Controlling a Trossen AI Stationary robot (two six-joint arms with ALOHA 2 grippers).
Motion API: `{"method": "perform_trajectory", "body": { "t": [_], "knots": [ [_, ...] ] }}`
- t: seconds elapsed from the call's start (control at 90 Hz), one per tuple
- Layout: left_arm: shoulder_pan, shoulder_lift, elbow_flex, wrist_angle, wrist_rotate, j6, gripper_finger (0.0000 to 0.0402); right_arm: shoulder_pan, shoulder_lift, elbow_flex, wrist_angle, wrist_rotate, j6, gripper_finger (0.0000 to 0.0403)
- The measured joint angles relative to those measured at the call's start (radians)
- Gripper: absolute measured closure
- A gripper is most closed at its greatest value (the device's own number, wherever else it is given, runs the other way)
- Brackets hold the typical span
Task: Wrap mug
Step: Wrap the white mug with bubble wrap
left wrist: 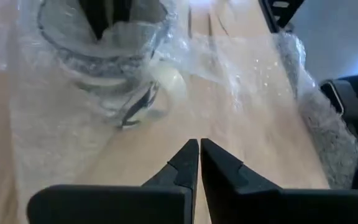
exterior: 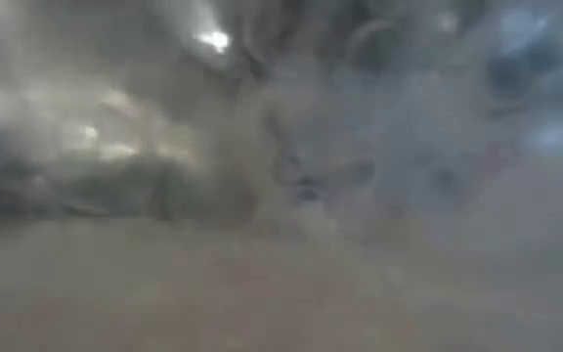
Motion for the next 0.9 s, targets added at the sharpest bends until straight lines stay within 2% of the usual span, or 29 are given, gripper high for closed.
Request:
{"method": "perform_trajectory", "body": {
  "t": [0.122,0.256,0.478,0.711,0.9],
  "knots": [
    [0.0,0.004,0.0,-0.013,0.002,-0.054,0.0402,0.0,0.0,0.0,-0.001,0.0,0.0,0.04],
    [0.004,0.004,0.0,-0.032,-0.01,-0.034,0.0402,0.0,0.0,0.0,-0.002,0.0,0.0,0.04],
    [0.004,0.023,0.0,-0.227,-0.056,-0.095,0.0402,0.0,0.0,0.0,-0.002,-0.013,0.0,0.04],
    [-0.001,0.137,0.0,-0.15,-0.09,-0.08,0.0402,0.0,0.0,0.0,0.0,-0.01,0.0,0.04],
    [0.011,0.217,0.0,-0.063,-0.161,-0.063,0.0402,0.0,0.0,0.0,0.001,-0.01,0.0,0.04]
  ]
}}
